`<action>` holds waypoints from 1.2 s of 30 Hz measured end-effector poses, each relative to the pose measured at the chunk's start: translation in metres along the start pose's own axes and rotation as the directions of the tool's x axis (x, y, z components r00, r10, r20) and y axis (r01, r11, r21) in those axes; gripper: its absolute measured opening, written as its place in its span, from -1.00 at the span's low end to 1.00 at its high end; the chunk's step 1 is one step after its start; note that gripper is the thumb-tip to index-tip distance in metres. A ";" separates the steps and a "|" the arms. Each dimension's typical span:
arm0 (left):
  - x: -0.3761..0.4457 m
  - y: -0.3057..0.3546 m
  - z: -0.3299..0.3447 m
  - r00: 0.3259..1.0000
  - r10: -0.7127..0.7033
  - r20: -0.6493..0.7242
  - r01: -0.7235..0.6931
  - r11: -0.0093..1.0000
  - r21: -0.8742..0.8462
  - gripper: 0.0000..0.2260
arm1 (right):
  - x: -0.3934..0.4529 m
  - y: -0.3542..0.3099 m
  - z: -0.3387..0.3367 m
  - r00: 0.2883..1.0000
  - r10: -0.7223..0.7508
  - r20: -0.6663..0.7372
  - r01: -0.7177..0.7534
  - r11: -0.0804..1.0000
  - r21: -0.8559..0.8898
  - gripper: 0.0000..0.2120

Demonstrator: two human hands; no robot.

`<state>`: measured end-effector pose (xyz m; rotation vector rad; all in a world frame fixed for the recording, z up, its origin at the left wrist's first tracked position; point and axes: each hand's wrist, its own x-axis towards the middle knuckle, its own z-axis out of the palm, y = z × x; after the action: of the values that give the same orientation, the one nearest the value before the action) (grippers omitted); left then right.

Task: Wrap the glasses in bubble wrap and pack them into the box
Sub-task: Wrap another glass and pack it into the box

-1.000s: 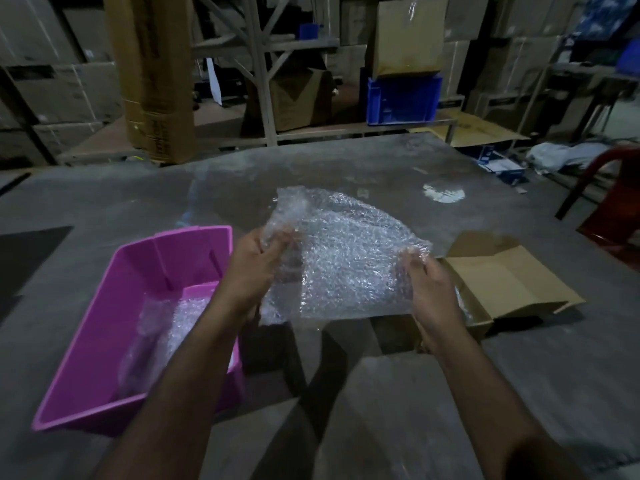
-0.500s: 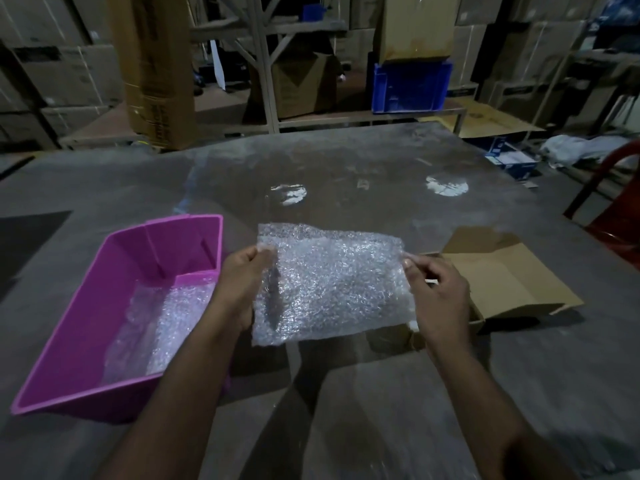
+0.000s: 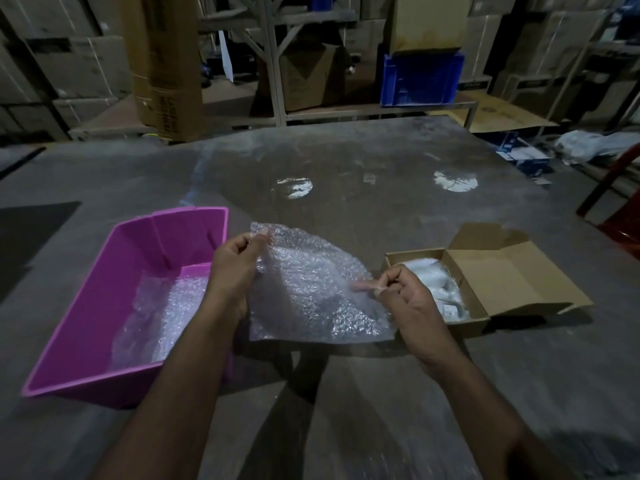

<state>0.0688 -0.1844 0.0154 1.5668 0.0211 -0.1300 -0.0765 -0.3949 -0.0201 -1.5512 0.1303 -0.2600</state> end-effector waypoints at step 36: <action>-0.012 0.020 -0.006 0.981 0.183 0.060 -0.183 0.983 -0.005 -0.84 | 0.036 -0.018 -0.004 0.992 -0.065 -0.107 0.087 0.972 0.218 -0.47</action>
<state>0.0589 -0.1777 0.0363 1.5567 -0.1708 -0.0322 -0.0438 -0.4073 0.0006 -1.3221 0.1156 -0.3999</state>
